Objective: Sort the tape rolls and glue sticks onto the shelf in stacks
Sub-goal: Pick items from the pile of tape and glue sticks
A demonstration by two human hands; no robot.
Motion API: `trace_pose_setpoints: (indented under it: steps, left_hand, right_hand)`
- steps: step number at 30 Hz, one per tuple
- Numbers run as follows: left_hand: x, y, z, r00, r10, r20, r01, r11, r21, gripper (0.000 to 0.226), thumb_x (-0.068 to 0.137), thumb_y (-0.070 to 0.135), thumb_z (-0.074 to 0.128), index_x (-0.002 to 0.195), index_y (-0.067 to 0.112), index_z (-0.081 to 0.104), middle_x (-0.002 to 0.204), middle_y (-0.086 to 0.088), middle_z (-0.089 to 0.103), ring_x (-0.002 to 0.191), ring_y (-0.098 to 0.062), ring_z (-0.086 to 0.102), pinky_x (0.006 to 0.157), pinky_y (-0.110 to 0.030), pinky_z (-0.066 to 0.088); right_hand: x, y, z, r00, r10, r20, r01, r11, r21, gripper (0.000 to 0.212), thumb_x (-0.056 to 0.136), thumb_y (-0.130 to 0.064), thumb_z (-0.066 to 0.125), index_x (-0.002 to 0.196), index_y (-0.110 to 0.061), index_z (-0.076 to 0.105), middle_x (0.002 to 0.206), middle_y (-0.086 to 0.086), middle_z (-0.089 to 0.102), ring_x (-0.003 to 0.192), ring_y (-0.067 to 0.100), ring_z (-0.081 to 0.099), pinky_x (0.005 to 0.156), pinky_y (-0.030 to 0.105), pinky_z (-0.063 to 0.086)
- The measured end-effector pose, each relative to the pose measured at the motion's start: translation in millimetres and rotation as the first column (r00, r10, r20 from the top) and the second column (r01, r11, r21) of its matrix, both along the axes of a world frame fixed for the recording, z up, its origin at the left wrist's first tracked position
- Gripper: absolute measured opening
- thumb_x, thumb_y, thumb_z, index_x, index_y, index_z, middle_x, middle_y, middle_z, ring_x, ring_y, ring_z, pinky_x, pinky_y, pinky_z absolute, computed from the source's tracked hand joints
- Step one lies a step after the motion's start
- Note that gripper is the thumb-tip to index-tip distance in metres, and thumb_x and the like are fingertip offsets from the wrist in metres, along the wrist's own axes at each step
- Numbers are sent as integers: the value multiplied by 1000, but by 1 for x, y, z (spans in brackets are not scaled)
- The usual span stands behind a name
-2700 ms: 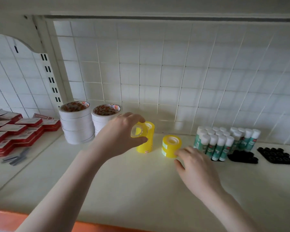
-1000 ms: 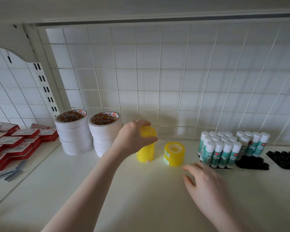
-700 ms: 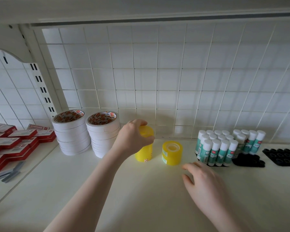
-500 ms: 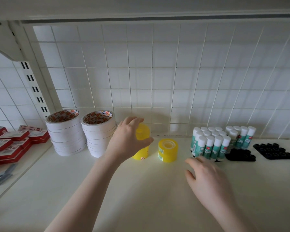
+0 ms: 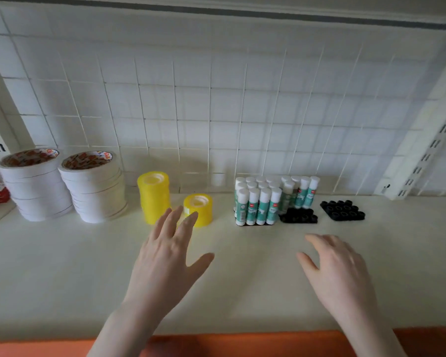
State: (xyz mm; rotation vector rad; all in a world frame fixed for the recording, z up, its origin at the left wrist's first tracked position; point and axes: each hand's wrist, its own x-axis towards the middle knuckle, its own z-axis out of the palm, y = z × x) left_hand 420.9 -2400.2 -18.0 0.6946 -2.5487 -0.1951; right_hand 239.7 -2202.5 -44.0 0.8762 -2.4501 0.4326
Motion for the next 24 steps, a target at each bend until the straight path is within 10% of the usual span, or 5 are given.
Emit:
trace_pose_setpoints:
  steps: [14, 24]
  left_hand:
    - [-177, 242, -10, 988, 130, -84, -120, 986, 116, 77, 70, 65, 35, 129, 19, 52, 134, -7, 50, 124, -28, 43, 95, -43, 42]
    - [-269, 319, 4, 996, -6, -92, 19, 989, 149, 58, 80, 40, 66, 133, 24, 49, 141, 0, 42, 129, -20, 37, 102, -35, 33]
  right_hand:
    - [-177, 233, 10, 995, 79, -65, -82, 995, -52, 32, 65, -17, 82, 93, -8, 70, 82, 11, 67, 74, 33, 64, 64, 41, 52]
    - [-248, 333, 10, 988, -76, -137, 46, 977, -207, 32, 58, -8, 84, 87, -5, 71, 79, 13, 67, 68, 35, 64, 61, 42, 53]
